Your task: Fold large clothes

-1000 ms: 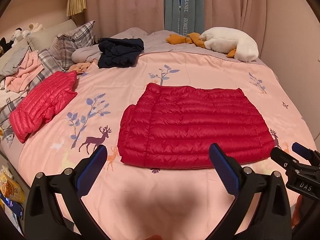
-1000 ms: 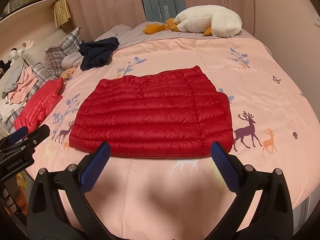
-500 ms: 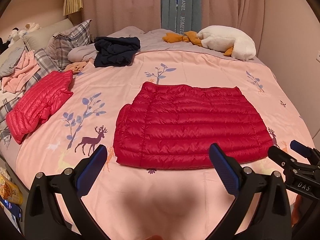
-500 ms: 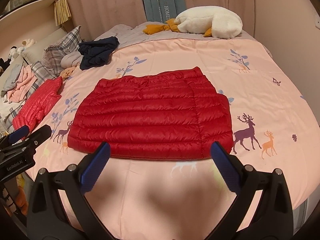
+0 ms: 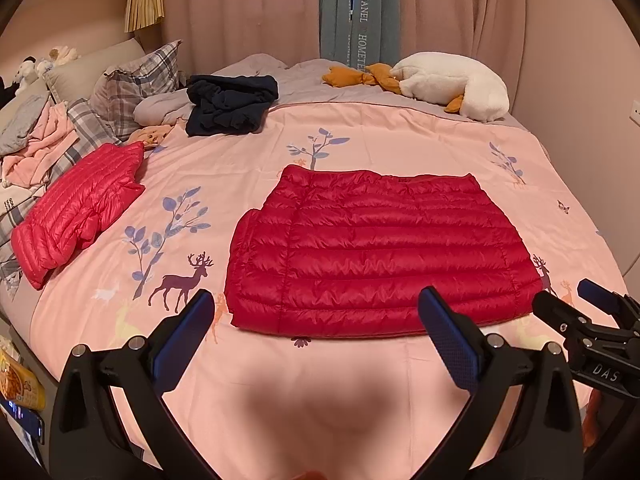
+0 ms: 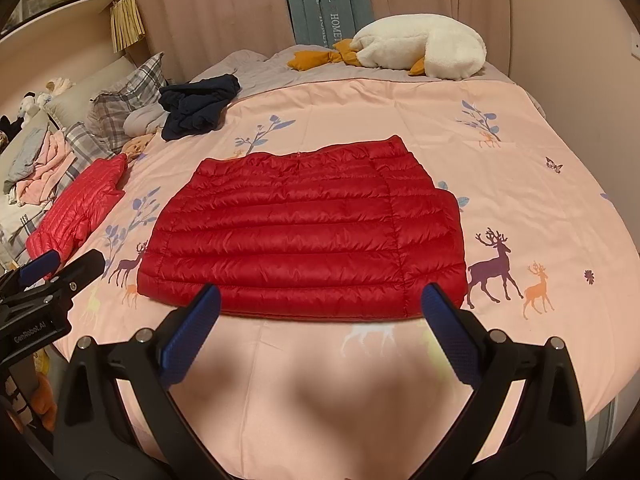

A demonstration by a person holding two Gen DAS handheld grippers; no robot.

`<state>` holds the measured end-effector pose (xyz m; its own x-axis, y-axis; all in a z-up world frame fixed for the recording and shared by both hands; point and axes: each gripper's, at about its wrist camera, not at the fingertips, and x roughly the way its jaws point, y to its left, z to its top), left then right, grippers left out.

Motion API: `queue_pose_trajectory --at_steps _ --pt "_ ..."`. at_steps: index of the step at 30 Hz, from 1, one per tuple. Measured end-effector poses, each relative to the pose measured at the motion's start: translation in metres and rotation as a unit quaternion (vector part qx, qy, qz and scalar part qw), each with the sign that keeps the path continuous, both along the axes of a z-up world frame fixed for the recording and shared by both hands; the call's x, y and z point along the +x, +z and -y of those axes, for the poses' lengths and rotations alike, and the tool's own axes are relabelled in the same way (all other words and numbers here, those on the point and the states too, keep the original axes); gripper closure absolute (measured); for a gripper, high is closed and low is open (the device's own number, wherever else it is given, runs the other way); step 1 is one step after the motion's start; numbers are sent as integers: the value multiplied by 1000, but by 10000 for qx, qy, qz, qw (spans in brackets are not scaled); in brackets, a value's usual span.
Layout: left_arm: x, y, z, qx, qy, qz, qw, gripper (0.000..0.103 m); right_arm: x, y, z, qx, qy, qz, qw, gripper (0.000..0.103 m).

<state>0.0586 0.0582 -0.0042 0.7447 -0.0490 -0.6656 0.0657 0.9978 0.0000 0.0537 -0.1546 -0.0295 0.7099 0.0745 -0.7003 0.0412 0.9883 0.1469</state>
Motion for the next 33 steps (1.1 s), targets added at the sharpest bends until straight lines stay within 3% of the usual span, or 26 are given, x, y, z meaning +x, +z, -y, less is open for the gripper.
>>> queue_pose_trajectory --at_steps 33 --pt "-2 4 5 28 -43 38 10000 1 -1 3 0 -8 -14 26 10000 2"
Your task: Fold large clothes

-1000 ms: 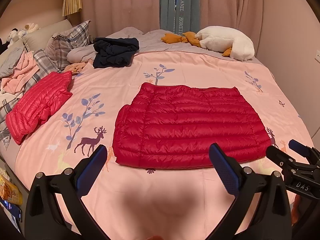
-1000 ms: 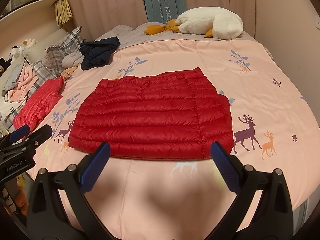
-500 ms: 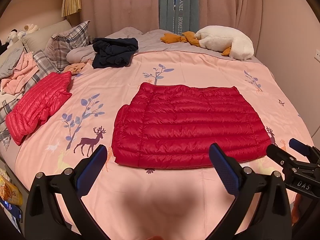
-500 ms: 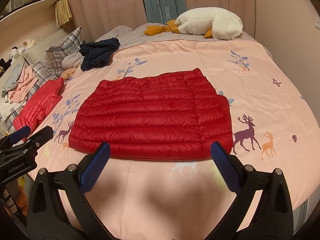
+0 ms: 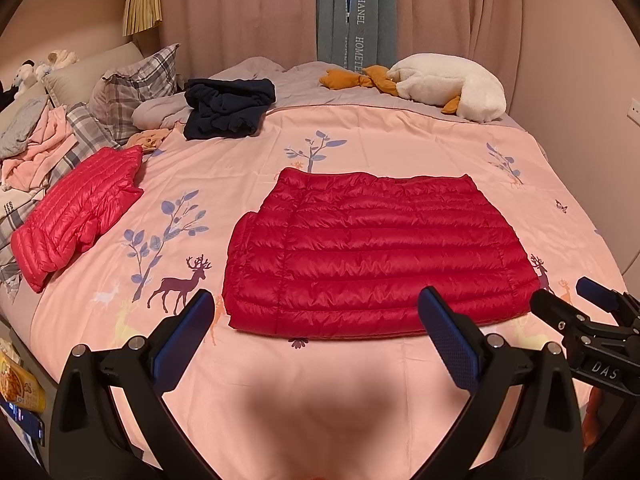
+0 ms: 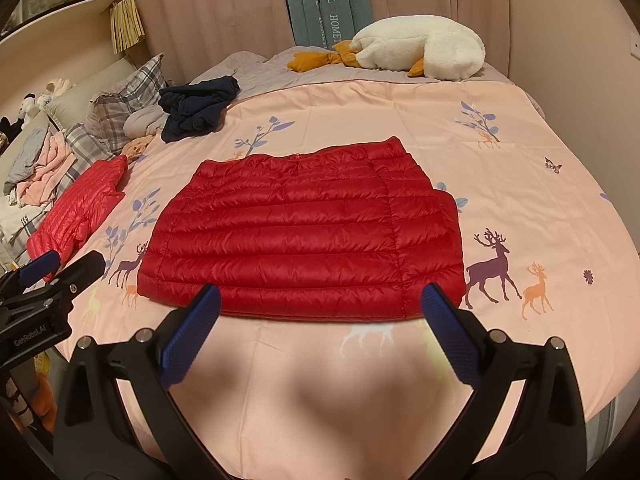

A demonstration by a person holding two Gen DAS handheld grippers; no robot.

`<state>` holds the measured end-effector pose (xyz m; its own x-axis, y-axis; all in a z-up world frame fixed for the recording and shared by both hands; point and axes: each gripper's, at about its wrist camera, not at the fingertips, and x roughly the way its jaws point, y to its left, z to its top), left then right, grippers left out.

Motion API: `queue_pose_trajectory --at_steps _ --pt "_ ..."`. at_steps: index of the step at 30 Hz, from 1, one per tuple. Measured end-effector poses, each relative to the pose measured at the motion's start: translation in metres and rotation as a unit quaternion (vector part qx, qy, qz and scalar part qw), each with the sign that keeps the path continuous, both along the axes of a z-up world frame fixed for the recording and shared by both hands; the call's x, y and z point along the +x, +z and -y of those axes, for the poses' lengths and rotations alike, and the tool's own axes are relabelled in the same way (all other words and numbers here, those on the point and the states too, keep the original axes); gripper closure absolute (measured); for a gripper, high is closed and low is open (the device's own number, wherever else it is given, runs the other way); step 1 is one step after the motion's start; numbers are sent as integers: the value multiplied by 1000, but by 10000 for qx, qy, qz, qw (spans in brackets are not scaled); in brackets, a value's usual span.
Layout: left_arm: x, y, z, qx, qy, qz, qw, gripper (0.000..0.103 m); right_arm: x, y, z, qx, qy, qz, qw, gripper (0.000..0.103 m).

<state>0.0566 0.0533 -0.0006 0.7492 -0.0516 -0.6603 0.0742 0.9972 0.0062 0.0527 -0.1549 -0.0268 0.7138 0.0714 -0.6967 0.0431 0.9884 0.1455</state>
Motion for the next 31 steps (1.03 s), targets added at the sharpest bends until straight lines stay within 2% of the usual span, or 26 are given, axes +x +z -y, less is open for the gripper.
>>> queue_pose_trajectory --at_steps 31 --pt "1 -1 -3 -20 20 -22 10000 1 -2 3 -1 17 16 19 10000 2"
